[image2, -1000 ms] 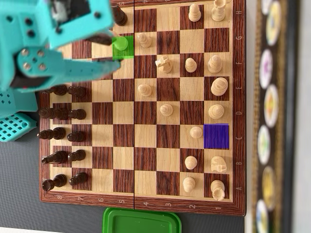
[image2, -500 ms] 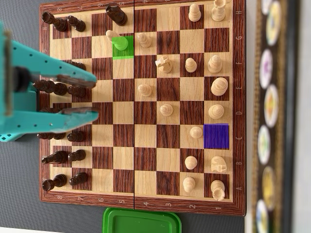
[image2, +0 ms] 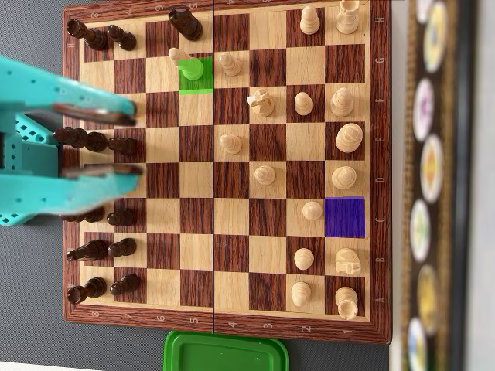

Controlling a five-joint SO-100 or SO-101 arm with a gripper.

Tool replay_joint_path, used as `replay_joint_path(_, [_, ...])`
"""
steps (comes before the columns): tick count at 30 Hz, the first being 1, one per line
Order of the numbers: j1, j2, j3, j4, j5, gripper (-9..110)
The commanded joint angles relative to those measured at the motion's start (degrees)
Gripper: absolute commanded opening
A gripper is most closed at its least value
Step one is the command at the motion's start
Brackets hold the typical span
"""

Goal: Play chess

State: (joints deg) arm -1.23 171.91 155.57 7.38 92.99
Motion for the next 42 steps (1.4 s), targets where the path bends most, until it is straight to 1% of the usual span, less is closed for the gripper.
replay_joint_path(1, [0.8, 4.5, 3.3, -9.1, -0.6, 13])
replay_joint_path(7, [0.8, 10.1, 8.2, -20.2, -4.7, 13])
replay_joint_path(13, [0.8, 13.5, 14.2, -36.9, -4.1, 13])
replay_joint_path(15, [0.7, 14.5, 15.5, -40.7, -3.9, 13])
replay_joint_path(20, [0.7, 16.6, 18.5, -49.1, 0.4, 13])
replay_joint_path(27, [0.7, 19.7, 24.0, -63.5, 0.2, 13])
replay_joint_path(42, [0.7, 19.8, 25.4, -89.4, 0.1, 13])
